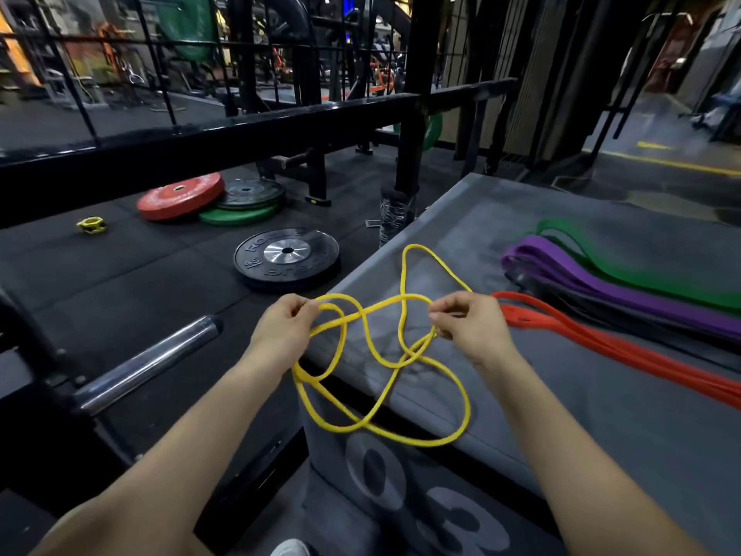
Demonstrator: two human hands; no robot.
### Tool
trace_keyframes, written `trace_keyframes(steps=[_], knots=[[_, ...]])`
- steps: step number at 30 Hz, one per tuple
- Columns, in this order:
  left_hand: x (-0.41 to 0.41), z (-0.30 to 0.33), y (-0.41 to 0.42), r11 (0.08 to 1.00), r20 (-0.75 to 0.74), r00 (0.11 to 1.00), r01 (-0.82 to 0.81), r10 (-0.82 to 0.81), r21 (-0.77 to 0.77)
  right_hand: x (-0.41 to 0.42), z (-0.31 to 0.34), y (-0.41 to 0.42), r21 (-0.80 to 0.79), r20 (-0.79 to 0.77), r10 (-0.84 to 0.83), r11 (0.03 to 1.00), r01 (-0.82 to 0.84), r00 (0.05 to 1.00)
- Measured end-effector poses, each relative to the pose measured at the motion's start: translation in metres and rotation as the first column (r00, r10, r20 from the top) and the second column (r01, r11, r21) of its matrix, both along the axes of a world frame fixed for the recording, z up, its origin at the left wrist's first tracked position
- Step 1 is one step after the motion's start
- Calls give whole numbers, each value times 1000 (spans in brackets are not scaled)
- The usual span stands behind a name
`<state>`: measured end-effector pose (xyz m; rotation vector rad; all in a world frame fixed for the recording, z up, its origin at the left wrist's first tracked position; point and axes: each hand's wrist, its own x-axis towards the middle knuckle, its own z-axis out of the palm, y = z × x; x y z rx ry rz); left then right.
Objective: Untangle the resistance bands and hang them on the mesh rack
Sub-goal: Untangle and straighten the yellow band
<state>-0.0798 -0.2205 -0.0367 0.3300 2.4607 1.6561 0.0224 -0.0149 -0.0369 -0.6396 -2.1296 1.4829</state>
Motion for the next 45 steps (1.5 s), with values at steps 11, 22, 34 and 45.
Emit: trace_keyframes(steps=[11,22,34,45], knots=[[8,12,2,984,-144,975,174,-166,46,11,26,-21,2,-205,237,970,-242,950],[42,31,15,776,-83,846,519,-527,360,18,34,-39,131,-248,295,954,-270,923],[48,34,12,794,-136,907,416,-400,444,19,29,-50,138,-219,338,939,-314,915],[49,38,12,913,-360,895,350,-262,208,31,42,-50,264,-262,258,946,-188,930]])
